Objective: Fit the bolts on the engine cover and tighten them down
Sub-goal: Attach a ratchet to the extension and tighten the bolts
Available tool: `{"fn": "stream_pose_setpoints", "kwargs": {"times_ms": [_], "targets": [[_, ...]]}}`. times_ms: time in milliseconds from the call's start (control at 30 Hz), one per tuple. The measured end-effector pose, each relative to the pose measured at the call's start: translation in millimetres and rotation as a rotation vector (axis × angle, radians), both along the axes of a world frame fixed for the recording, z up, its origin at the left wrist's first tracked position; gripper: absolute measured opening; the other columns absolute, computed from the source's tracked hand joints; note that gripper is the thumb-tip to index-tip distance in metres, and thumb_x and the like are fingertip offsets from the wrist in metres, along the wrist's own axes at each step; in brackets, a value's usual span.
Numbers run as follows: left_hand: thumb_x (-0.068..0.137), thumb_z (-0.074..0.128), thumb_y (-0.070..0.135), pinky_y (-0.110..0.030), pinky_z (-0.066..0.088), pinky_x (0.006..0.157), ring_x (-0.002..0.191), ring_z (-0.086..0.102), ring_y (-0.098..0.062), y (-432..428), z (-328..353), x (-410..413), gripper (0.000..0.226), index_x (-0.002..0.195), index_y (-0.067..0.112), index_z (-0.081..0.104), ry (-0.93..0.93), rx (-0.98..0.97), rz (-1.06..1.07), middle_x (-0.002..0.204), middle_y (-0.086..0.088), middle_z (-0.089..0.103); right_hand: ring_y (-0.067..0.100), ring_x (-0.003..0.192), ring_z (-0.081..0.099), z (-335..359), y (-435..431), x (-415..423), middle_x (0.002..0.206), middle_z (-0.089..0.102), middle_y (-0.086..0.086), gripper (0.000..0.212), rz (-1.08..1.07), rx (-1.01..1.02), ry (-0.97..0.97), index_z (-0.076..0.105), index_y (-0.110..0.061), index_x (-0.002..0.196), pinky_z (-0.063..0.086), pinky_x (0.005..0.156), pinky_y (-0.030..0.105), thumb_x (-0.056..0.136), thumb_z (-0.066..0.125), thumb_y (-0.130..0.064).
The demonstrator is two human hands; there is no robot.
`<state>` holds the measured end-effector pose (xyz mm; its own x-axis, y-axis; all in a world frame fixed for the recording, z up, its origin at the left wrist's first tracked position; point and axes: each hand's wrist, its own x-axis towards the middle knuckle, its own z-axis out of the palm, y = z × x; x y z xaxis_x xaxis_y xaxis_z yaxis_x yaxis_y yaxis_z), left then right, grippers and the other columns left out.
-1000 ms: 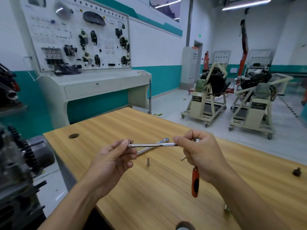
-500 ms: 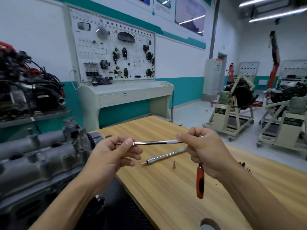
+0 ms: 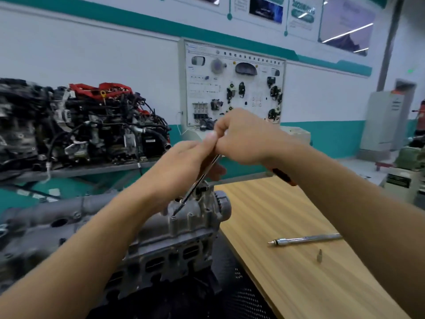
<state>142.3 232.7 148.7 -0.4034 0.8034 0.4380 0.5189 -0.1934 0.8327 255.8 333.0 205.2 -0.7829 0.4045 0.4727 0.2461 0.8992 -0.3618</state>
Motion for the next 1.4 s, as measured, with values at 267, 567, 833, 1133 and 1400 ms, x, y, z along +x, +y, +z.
{"fn": "stream_pose_setpoints", "kwargs": {"times_ms": [267,567,833,1133,1400], "targets": [[0.097,0.035,0.066,-0.033,0.032,0.060,0.057,0.037,-0.013,21,21,-25,0.060,0.066,0.020,0.057,-0.399,0.146,-0.074,0.059,0.002,0.042,0.011,0.054,0.060,37,15,-48,0.070,0.064,0.009,0.026,0.480,-0.850,-0.263,0.070,-0.001,0.079,0.049,0.044,0.017,0.097,0.053,-0.006],[0.076,0.061,0.074,-0.012,0.048,0.067,0.080,0.064,0.007,-22,17,-2,0.056,0.110,0.034,0.042,0.355,-0.067,0.383,0.099,0.018,0.063,0.012,0.041,0.056,3,9,-82,0.055,0.060,0.007,0.019,0.444,-1.341,0.341,0.060,-0.002,0.077,0.051,0.043,0.022,0.095,0.058,-0.008],[0.093,0.046,-0.004,-0.019,0.027,0.034,0.042,0.032,-0.010,-53,49,-14,0.017,0.103,0.005,0.056,0.119,-0.202,0.052,0.064,-0.003,0.037,0.015,0.062,0.037,-13,-1,-91,0.068,0.047,0.002,0.021,0.108,-0.807,0.610,0.050,-0.018,0.067,0.029,0.056,0.032,0.084,0.061,-0.025],[0.101,0.059,0.025,-0.019,0.043,0.049,0.052,0.051,-0.005,-77,47,-63,0.016,0.104,0.020,0.074,0.456,-0.137,0.203,0.072,0.003,0.069,0.012,0.035,0.020,-33,-11,-93,0.045,0.026,-0.005,0.038,0.391,-0.977,0.598,0.034,-0.023,0.061,0.016,0.038,0.021,0.097,0.046,-0.026],[0.091,0.035,0.070,-0.031,0.032,0.055,0.062,0.051,-0.021,-78,41,-86,0.054,0.075,0.026,0.061,1.132,0.027,0.765,0.060,0.010,0.052,0.013,0.038,0.017,-33,-29,-109,0.049,0.023,-0.001,0.040,0.539,-1.008,0.640,0.036,-0.022,0.060,0.014,0.038,0.021,0.099,0.044,-0.020]]}}
